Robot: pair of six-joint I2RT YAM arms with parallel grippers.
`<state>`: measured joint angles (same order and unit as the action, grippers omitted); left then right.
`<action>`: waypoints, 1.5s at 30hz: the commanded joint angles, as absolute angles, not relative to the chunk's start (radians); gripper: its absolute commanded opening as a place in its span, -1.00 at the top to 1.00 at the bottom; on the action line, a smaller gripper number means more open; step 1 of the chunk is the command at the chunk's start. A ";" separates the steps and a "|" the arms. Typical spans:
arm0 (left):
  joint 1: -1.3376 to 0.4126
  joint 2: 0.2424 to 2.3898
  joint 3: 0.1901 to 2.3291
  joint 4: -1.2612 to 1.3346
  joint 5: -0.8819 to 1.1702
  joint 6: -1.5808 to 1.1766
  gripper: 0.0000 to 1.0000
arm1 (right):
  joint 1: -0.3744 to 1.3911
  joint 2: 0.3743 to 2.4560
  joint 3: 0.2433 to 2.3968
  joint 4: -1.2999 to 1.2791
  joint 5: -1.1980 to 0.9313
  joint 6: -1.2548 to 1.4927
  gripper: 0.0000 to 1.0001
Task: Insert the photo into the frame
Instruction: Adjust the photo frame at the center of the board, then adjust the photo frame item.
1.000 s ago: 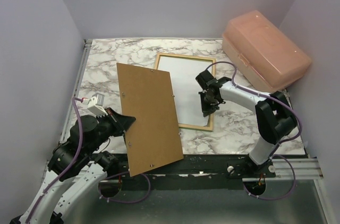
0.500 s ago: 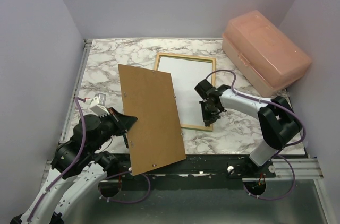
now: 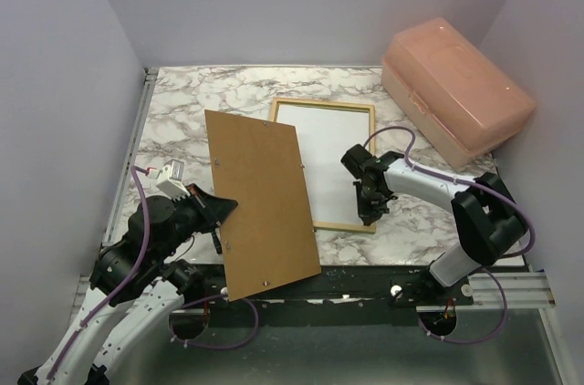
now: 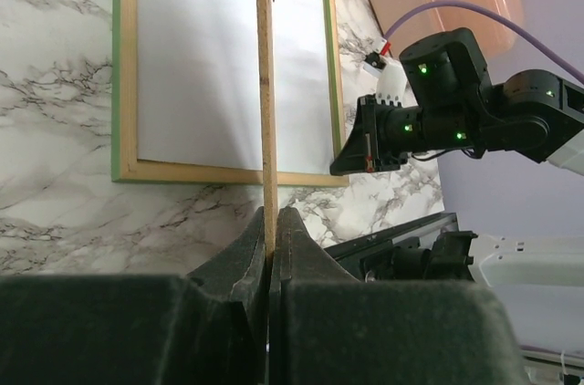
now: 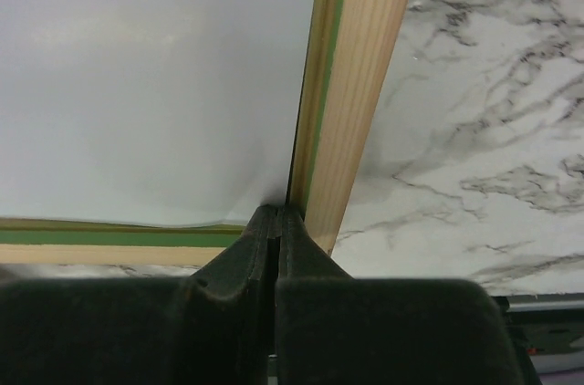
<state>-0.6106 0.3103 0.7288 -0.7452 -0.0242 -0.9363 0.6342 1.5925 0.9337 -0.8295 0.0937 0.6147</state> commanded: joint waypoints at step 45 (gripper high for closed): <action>-0.609 0.211 0.532 -0.061 0.218 -1.215 1.00 | 0.290 1.068 0.747 0.066 -1.246 0.893 -0.31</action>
<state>-0.6106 0.2317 0.5316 -0.2081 0.1944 -1.1717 0.2985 1.1244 0.7666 -0.1642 -1.1408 0.7475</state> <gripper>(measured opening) 0.034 0.754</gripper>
